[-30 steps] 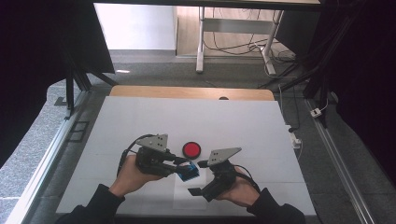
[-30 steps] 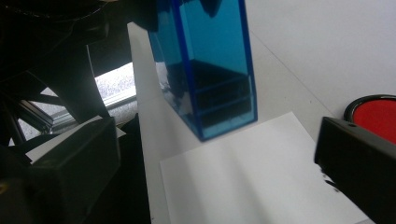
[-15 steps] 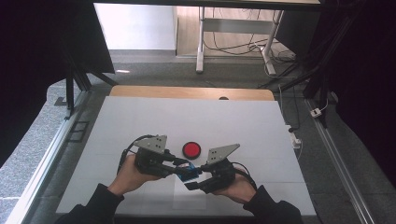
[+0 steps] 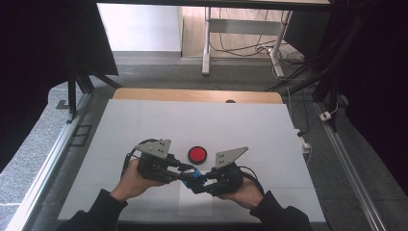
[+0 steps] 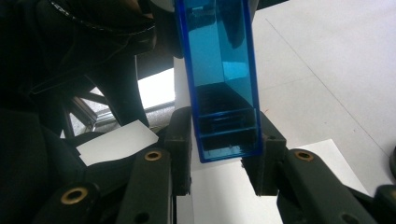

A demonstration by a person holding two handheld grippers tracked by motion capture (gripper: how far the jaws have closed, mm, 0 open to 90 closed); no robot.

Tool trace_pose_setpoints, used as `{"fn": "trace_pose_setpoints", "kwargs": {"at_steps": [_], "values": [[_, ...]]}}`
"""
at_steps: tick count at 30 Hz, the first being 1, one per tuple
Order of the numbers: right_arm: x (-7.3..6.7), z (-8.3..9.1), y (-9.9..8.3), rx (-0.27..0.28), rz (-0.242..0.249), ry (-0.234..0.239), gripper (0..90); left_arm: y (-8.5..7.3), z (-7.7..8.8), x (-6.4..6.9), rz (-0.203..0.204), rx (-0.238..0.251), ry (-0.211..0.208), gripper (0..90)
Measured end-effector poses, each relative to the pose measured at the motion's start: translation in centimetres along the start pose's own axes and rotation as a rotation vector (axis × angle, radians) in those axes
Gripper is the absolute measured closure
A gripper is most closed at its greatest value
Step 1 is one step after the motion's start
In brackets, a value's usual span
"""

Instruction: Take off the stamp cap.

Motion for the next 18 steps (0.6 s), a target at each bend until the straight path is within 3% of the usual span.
{"fn": "trace_pose_setpoints", "kwargs": {"at_steps": [8,14,18], "values": [[-0.13,0.07,0.03,-0.001,-0.006,0.032,68.9,0.04,0.05,0.14,-0.019,0.004,-0.020,70.6],[0.02,0.09,-0.05,0.011,-0.083,0.045,69.1,0.25,0.11,0.46,-0.047,-0.005,0.007,70.6],[-0.11,0.08,-0.04,-0.014,-0.043,0.030,69.2,0.18,-0.02,0.46,-0.047,-0.016,-0.003,70.7]]}}
Point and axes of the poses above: each handheld gripper's, and its own axes: z roughly backward along the jaws, y roughly out of its top, x roughly to its right, the point moved 2 cm from there along -z, roughly forward along the jaws, and after that the axes turned 8 degrees about x, right-handed, at the moved point
